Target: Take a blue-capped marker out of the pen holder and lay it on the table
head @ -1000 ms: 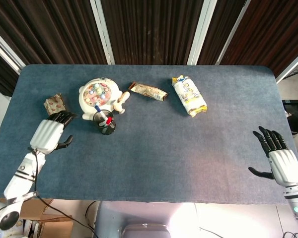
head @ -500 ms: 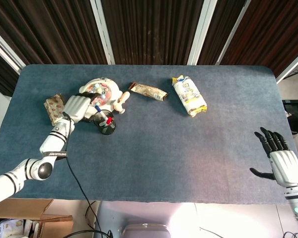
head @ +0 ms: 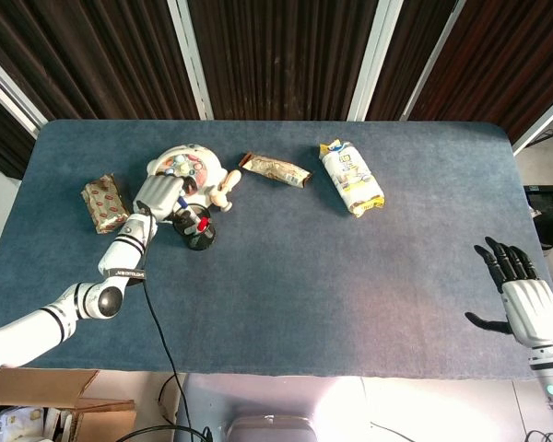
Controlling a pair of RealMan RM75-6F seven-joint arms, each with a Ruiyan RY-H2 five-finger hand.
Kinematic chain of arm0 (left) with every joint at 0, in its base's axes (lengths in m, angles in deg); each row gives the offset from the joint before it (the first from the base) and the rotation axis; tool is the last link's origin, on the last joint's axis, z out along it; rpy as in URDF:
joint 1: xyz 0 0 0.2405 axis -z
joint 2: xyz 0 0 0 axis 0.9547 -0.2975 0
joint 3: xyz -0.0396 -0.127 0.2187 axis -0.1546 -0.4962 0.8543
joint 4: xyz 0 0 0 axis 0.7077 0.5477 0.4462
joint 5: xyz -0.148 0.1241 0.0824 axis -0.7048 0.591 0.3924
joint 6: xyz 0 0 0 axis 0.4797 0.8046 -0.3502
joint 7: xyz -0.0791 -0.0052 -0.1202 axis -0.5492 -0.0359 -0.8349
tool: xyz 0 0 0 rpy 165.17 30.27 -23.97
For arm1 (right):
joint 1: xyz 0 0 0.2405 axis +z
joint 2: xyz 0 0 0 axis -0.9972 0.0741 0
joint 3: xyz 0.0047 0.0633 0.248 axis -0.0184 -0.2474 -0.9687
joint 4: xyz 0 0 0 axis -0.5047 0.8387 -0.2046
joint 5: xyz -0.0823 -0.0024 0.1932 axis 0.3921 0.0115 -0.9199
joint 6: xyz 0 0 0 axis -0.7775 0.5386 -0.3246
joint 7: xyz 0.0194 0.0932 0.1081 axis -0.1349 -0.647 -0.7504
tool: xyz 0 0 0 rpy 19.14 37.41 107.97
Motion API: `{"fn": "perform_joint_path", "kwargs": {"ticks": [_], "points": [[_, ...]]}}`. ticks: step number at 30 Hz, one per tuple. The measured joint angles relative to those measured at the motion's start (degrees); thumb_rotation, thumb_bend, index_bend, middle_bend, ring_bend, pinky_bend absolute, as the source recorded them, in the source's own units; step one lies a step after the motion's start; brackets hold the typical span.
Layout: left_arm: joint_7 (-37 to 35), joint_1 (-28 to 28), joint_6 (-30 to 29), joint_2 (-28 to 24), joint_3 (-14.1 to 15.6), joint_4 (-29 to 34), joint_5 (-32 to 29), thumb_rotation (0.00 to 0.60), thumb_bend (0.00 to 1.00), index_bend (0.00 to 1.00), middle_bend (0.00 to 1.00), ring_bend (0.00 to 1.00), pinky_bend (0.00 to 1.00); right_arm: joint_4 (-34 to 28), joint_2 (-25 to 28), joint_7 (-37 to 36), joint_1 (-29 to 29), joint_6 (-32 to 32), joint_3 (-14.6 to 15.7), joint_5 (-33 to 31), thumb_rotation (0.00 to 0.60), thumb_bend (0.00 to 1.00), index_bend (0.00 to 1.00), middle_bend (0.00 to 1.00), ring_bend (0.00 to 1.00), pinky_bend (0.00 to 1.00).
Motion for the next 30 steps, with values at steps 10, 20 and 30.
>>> {"fn": "perform_joint_path", "kwargs": {"ticks": [10,20,30], "points": [[0.36,0.65,-1.52,1.34,1.51,-2.50,-3.19,0.600,0.30,0.49,0.56,0.43,0.28,0.28,-0.17,-0.50,0.17,-0.16,-0.03,0.20,0.600,0.00,0.00,0.00,0.00,0.02],[-2.66,0.87,-0.82,1.22,0.93,-1.73,-4.11,0.600,0.30,0.57,0.63,0.48,0.29,0.36,-0.17,-0.48,0.08,-0.25,-0.01,-0.06,0.600,0.00,0.00,0.00,0.00,0.03],[-3.96,0.59,-1.85,-0.03,0.94,0.62,-3.73,0.600,0.45,0.71,0.79,0.62,0.31,0.80,-0.37,-0.96,-0.28,0.09,0.14,-0.06,0.600,0.00,0.00,0.00,0.00,0.02]]}}
